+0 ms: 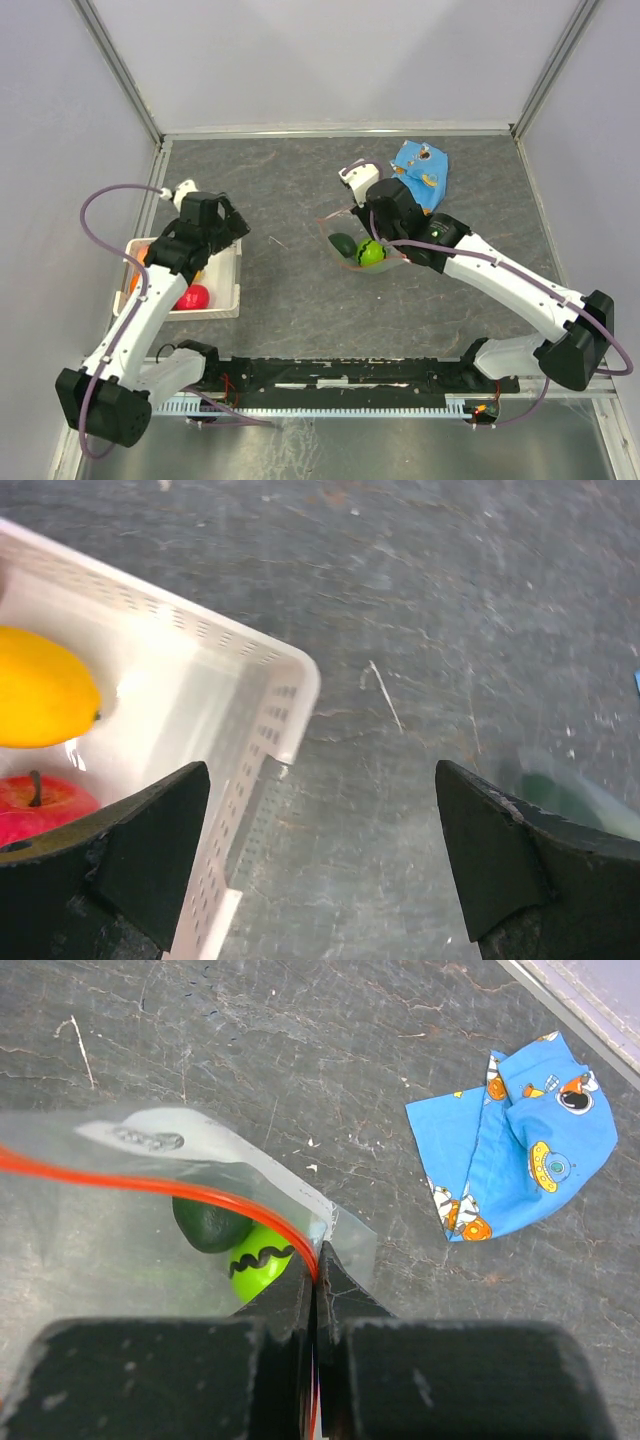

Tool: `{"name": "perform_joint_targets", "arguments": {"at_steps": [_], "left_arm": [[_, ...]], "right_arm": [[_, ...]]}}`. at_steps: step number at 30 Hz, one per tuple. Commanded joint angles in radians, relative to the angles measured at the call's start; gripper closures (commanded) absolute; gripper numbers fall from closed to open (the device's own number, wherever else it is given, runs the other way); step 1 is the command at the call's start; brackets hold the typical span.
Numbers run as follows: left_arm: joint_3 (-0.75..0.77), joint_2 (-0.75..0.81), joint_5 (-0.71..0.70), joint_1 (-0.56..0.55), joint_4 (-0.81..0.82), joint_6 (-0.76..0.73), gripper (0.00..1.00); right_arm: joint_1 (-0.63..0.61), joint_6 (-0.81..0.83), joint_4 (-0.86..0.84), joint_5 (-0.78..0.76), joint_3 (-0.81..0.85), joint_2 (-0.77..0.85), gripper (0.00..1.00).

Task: Place the food in the zip-top bag and seal the zipper
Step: Move the bin to the center of the board.

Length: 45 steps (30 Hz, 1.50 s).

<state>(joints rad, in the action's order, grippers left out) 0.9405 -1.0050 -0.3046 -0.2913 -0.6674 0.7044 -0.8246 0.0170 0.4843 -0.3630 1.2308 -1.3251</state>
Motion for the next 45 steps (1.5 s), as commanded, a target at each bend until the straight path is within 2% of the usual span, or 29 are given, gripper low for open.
{"name": "perform_joint_targets", "arguments": {"at_steps": [1, 10, 16, 19, 24, 34, 39, 45], "left_arm": [[-0.031, -0.011, 0.047, 0.131, 0.138, 0.058, 0.01], [-0.071, -0.216, 0.015, 0.370, 0.298, 0.088, 0.00], [-0.049, -0.367, -0.031, 0.412, 0.370, 0.060, 0.00], [-0.014, -0.434, 0.003, 0.413, 0.393, 0.043, 0.01], [0.070, -0.547, 0.121, 0.395, 0.406, 0.021, 0.03], [0.269, -0.713, 0.149, 0.258, 0.402, -0.015, 0.03], [0.419, -0.830, 0.159, 0.175, 0.376, -0.030, 0.03], [0.502, -0.859, 0.154, 0.129, 0.360, -0.039, 0.03]], "right_arm": [[0.005, 0.013, -0.065, 0.013, 0.005, 0.036, 0.97], [0.005, 0.028, -0.079, -0.008, -0.013, 0.048, 0.97], [0.005, 0.031, -0.061, -0.019, -0.003, 0.033, 0.97], [0.007, 0.031, -0.048, -0.024, 0.005, 0.029, 0.97], [0.008, 0.031, -0.044, -0.021, 0.007, 0.031, 0.97], [0.015, 0.029, -0.035, -0.033, 0.011, 0.018, 0.97], [0.016, 0.029, -0.035, -0.031, 0.017, 0.014, 0.97], [0.018, 0.028, -0.029, -0.036, 0.019, 0.009, 0.97]]}}
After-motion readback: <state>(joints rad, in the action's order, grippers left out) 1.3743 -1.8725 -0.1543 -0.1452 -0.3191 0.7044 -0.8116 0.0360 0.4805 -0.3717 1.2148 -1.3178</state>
